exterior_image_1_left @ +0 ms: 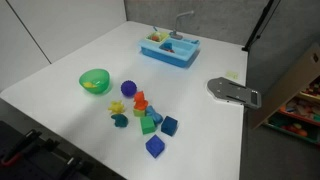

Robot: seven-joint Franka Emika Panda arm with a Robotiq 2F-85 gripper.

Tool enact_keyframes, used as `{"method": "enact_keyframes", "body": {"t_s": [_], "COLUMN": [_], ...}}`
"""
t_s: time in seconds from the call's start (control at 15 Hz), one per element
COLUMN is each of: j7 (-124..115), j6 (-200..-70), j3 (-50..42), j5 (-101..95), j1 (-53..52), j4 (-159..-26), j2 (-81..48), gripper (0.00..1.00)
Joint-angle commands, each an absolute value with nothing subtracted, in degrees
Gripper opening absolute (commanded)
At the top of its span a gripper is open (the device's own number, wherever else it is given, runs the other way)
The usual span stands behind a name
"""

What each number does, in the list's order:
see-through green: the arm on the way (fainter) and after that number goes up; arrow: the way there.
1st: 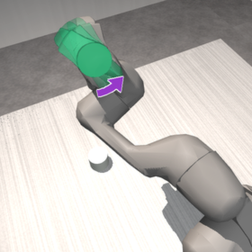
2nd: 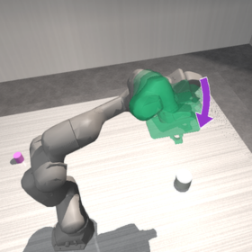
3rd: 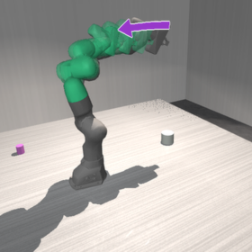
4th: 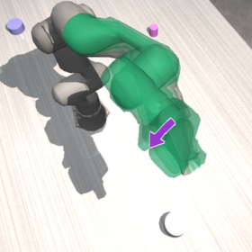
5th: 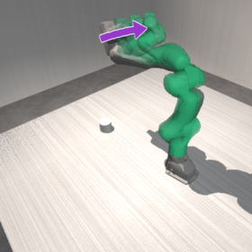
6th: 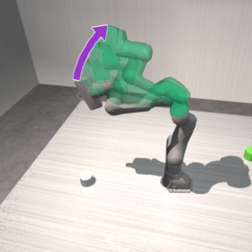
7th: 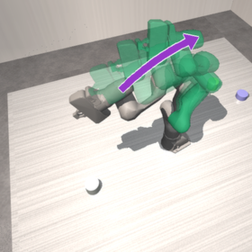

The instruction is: Put the green toy in the bowl

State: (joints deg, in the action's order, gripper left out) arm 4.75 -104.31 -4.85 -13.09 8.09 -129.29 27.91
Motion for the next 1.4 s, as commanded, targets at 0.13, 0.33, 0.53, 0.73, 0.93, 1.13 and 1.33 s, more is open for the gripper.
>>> {"method": "enact_keyframes", "body": {"t_s": [0.13, 0.33, 0.53, 0.73, 0.93, 1.13, 1.33], "j7": [4.53, 4.46, 3.67, 3.02, 2.93, 3.66, 3.56], "j6": [-104.15, -103.77, -102.99, -102.61, -102.68, -103.78, -106.44], "j3": [-5.35, -5.14, -4.74, -4.81, -5.56, -6.49, -6.98], "j5": [-13.33, -13.42, -12.72, -11.52, -9.51, -6.8, -6.31], "j1": [7.46, 7.36, 6.79, 6.14, 6.05, 6.18, 6.57], "j4": [-129.11, -128.68, -126.31, -123.78, -122.44, -122.88, -125.18], "j2": [27.94, 27.58, 25.46, 22.45, 18.89, 15.08, 12.67], "gripper": [1.0, 1.0, 1.0, 1.0, 1.0, 1.0, 1.0]}}
